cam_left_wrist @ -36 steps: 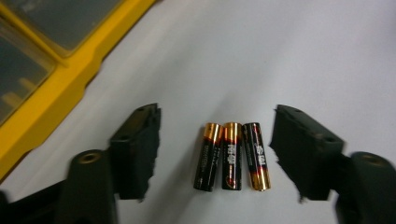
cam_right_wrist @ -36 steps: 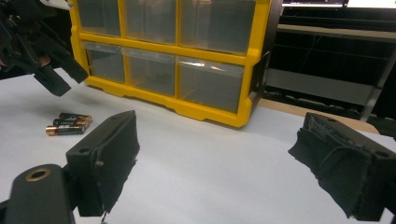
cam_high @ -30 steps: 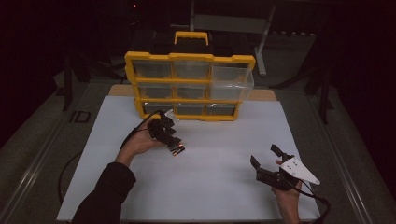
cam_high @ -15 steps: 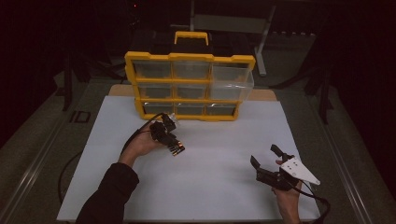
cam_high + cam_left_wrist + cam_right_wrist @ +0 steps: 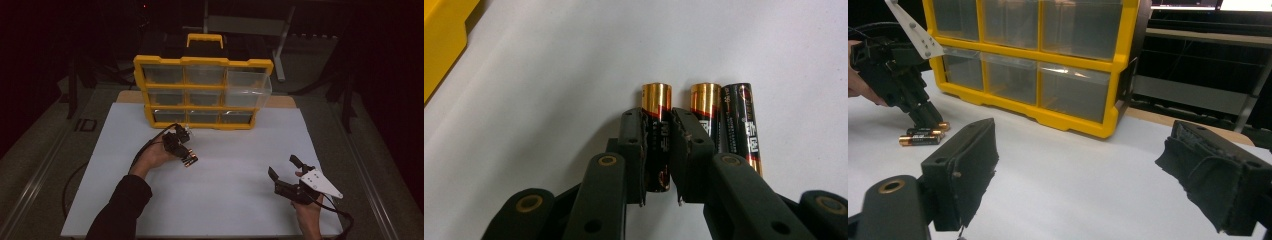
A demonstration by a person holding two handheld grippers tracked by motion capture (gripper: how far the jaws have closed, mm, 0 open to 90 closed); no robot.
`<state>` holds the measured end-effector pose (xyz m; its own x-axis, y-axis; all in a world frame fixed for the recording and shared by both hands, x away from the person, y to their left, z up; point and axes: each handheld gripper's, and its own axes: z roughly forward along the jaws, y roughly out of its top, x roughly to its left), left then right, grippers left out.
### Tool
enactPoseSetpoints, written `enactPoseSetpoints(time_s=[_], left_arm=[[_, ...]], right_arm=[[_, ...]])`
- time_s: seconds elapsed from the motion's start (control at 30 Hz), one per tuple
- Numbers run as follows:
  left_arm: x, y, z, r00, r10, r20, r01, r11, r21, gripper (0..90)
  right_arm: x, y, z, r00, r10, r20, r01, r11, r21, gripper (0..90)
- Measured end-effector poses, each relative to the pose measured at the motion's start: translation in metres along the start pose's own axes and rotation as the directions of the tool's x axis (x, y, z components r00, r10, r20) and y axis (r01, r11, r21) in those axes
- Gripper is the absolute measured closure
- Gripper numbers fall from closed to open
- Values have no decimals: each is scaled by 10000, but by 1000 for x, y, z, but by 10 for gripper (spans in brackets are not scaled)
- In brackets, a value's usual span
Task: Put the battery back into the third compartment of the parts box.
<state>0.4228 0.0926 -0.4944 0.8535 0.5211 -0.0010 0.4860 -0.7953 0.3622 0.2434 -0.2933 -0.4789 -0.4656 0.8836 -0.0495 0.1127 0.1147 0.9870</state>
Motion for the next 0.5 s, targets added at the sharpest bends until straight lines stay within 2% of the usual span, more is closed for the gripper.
enactPoseSetpoints(time_s=[0.27,0.5], left_arm=[[0,0,-1,10000,25,-60,-25,10000,32,776],[1,-1,-9,9999,-64,-141,62,9998,-190,776]], right_arm=[[0,0,0,10000,20,-12,-20,10000,12,129],[0,0,0,10000,27,-15,-27,10000,20,129]])
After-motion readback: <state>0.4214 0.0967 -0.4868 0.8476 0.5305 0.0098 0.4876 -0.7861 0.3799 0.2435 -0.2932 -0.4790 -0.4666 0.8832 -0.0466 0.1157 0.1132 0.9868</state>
